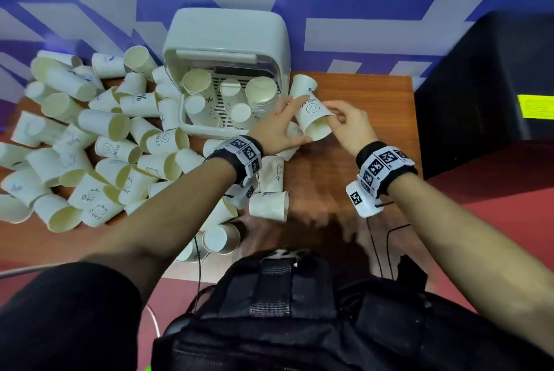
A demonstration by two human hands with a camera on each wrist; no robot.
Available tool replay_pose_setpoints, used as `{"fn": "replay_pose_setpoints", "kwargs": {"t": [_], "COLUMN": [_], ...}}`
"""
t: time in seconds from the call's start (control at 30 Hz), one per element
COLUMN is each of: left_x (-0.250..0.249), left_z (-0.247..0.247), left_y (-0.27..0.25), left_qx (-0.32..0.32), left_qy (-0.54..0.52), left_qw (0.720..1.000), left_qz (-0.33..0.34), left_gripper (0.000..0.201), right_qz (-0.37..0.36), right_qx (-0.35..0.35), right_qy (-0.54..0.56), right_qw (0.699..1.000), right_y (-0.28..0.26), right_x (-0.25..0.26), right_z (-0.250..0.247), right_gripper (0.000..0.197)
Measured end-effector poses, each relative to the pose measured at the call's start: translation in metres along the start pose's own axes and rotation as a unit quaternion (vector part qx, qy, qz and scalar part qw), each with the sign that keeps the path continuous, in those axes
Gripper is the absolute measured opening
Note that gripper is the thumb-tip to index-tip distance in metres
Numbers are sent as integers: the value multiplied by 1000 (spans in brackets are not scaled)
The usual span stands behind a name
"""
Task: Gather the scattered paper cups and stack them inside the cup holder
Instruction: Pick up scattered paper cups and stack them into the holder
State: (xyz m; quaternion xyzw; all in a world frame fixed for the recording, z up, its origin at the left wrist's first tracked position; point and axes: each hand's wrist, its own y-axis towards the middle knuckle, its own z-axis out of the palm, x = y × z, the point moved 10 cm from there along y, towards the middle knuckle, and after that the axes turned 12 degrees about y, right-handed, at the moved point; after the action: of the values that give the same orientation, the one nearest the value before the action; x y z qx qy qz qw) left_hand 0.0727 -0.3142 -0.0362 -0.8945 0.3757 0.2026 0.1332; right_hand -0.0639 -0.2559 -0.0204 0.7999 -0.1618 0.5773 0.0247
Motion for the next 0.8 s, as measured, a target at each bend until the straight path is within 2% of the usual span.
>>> {"fn": "replay_pose_setpoints", "kwargs": {"t": [0.17,0.27,0.43,0.63,0.8], "left_x": [20,37,64,100,147], "left_z": [-34,-55,-95,-122,-132], "left_y": [-34,-52,-77,-102,-120], "left_qx": [-53,-81,-143,-188,-213], "left_qy": [5,-5,-22,-27,-45], "left_qw": [999,996,989,981,970], "left_qz": [-10,-20,-30,-49,-112], "left_gripper": [76,71,67,61,69], "right_qz": [-26,-52,-84,-68,-70], "right_qx": [41,73,135,173,213], "right_qy": [0,-16,-3,27,-3], "right_qw": [999,996,987,982,975], "right_y": [-2,-2,4,25,38], "right_x": [31,58,96,113,116], "right_z": [37,66,120,169,213], "right_gripper": [44,34,44,53,61]}}
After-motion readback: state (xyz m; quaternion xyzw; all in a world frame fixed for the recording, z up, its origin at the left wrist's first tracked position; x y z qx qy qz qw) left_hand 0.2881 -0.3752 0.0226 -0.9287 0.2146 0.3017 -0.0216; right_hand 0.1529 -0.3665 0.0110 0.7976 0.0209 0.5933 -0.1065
